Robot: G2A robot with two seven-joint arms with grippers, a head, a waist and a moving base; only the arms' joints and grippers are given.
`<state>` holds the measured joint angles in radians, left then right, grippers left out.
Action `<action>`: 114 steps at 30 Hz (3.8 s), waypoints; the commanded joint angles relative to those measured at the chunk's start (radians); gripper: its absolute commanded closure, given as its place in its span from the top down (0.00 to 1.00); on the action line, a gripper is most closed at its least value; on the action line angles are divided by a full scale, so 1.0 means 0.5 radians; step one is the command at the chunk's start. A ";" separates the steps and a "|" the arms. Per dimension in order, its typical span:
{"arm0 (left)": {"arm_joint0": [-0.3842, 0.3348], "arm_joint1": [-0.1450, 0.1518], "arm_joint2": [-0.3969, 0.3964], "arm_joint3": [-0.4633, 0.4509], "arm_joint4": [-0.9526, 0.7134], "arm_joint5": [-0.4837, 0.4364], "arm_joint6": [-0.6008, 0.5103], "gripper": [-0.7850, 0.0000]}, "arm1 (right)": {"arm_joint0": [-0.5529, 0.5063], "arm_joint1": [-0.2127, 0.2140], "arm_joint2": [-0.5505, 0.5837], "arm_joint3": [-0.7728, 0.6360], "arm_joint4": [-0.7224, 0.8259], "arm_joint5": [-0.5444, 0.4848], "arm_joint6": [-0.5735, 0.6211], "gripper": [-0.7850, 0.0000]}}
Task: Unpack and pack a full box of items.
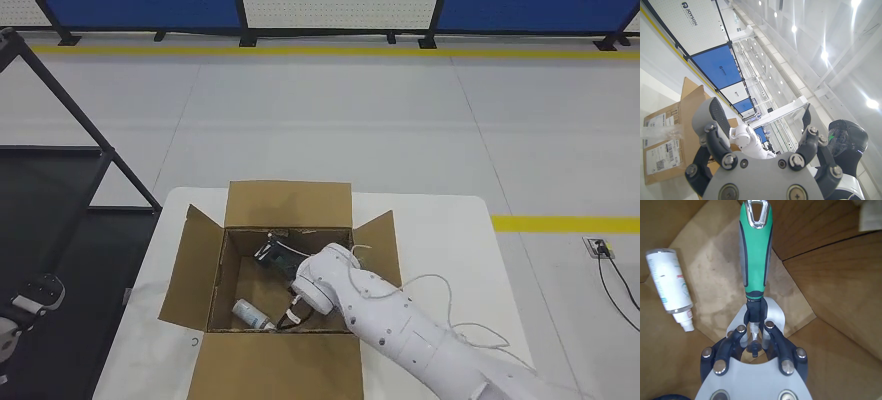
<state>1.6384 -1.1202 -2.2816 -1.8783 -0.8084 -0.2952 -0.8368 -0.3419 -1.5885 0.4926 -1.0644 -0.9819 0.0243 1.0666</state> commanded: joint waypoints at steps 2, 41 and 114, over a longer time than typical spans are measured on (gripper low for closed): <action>0.000 0.000 0.000 0.000 0.000 0.000 0.000 1.00 | -0.124 0.097 0.130 -0.325 -0.126 -0.007 0.117 0.00; 0.000 0.000 0.000 0.000 0.000 0.000 0.000 1.00 | -1.985 0.523 2.027 -2.569 -0.328 0.127 0.056 0.00; 0.000 0.000 0.000 0.000 0.000 0.000 0.000 1.00 | -1.799 0.595 2.117 -2.150 -0.153 0.146 -0.085 0.76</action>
<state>1.6384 -1.1202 -2.2816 -1.8783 -0.8084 -0.2952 -0.8368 -1.2318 -1.2916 1.5545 -2.0948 -1.0650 0.1051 1.0241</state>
